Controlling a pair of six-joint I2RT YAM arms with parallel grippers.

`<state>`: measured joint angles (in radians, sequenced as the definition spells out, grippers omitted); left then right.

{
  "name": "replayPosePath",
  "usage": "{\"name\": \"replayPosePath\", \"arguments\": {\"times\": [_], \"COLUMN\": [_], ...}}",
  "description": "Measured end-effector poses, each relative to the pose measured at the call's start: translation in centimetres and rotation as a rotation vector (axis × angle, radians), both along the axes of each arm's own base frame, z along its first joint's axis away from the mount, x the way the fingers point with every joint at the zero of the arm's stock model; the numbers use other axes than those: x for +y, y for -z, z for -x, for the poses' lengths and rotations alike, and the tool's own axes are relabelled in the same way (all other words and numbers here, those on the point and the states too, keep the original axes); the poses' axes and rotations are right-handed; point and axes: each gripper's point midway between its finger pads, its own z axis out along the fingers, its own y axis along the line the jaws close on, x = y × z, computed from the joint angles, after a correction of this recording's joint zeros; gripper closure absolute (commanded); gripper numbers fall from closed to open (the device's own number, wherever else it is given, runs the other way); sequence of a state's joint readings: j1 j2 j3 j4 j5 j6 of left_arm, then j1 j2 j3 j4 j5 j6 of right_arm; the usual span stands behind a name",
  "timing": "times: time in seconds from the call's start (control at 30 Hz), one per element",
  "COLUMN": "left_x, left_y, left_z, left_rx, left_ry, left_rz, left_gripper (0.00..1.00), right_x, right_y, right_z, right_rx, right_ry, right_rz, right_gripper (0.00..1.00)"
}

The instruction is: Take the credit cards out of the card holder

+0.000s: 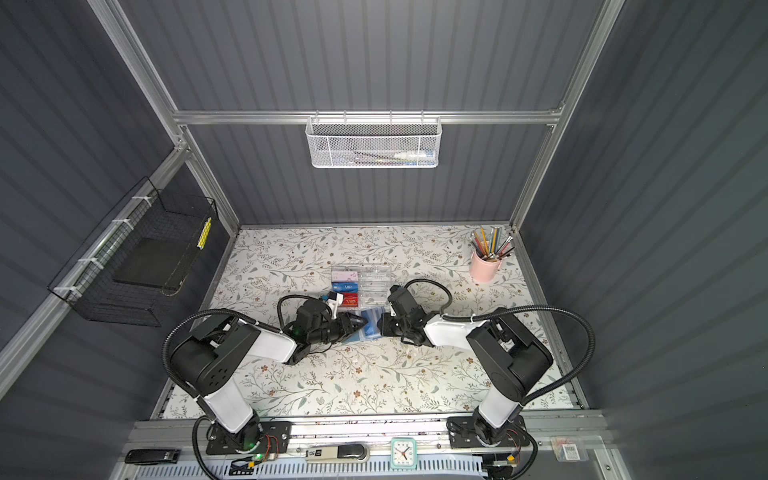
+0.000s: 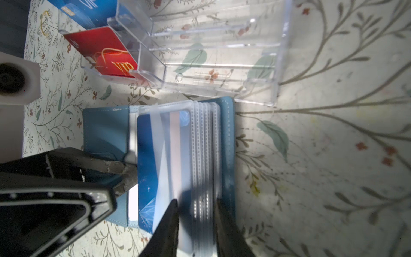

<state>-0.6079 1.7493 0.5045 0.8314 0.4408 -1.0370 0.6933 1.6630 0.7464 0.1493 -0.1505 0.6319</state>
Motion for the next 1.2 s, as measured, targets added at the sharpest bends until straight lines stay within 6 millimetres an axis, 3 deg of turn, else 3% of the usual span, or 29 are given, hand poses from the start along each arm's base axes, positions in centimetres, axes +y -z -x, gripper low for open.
{"name": "replayPosePath", "arguments": {"times": [1.2], "left_x": [-0.31], "left_y": [-0.21], "left_z": [-0.31], "left_rx": [0.001], "left_ry": [-0.008], "left_rz": [0.031], "left_gripper": [0.61], "right_x": [-0.09], "right_y": [0.14], "right_z": [0.05], "right_rx": [-0.001], "right_ry": [0.009], "right_rz": [-0.027], "right_gripper": [0.71]}}
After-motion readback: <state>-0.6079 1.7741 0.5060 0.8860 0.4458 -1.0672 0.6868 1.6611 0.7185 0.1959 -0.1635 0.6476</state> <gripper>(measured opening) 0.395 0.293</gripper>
